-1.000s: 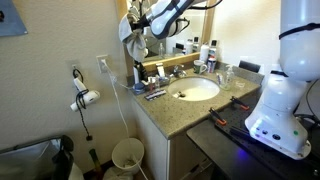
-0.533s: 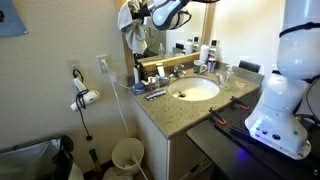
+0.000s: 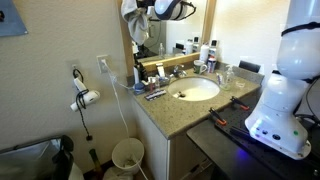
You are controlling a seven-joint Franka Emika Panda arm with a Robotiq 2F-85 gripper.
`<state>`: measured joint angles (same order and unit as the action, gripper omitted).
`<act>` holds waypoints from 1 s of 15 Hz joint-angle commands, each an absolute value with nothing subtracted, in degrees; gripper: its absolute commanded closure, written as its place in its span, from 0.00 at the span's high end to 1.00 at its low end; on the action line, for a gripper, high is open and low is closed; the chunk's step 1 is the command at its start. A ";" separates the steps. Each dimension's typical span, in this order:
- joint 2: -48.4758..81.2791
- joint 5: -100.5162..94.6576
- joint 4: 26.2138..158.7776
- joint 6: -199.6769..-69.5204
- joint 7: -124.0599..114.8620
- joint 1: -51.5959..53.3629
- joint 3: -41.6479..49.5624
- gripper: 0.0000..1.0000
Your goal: Use the towel on the left side of the counter to wipe the mirror
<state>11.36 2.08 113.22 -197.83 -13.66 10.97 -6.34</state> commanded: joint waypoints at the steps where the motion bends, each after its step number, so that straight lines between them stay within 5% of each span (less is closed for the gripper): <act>1: 10.30 7.32 112.42 -197.83 -6.05 16.35 1.78 0.08; 15: 16.16 21.88 114.85 -197.89 5.20 39.56 27.46 0.08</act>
<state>13.24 19.63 114.46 -197.81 4.94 37.15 23.40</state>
